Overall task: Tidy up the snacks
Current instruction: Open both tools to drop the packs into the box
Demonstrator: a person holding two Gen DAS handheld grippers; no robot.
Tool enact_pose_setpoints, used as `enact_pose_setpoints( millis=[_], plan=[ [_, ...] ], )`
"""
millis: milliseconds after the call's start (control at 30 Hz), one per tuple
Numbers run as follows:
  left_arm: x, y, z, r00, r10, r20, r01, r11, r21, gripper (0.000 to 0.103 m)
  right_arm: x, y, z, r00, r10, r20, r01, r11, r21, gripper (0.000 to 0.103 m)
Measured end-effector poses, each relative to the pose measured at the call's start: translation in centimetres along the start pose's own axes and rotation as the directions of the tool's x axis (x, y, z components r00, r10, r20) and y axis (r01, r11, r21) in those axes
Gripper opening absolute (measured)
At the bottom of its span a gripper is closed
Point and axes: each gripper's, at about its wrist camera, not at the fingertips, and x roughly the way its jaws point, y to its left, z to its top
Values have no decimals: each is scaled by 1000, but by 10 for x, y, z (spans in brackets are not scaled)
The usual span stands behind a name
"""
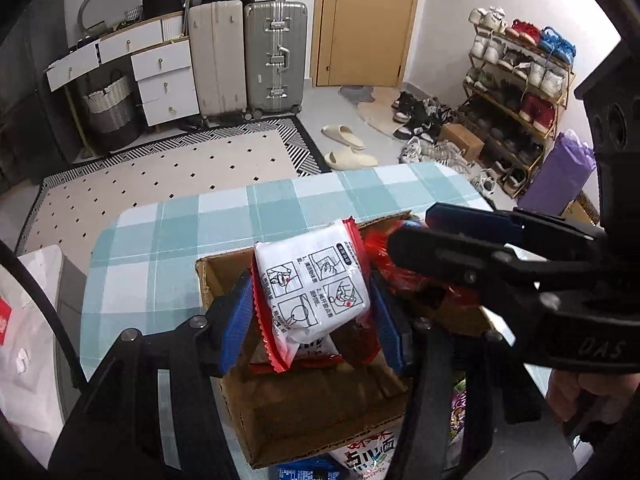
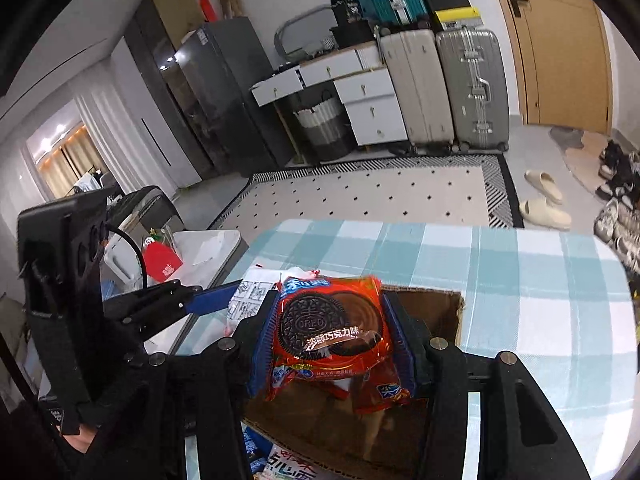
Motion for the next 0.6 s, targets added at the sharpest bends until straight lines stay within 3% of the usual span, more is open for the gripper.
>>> enact_pose_setpoints(
  millis=[67,233,367,600],
  plan=[
    [3,-2,-2,1000,-20,-14,20,1000,10,53,3,-3,-2,1000,-2,-1,2,1000,8,51],
    [10,-4,-6,999,20,-36,-19,999,30,62,10,-2,-5,1000,-8,-22,8,1000,4,51],
    [13,-4,-9,997,30,-67,-28,999,29,76,-1,-3,-5,1000,-16,9,16,1000,9,52],
    [-10,-4,-13,998,45,-43,-45,999,21,79,-29,4,-8,999,-27,44,27,1000,-11,53]
  ],
)
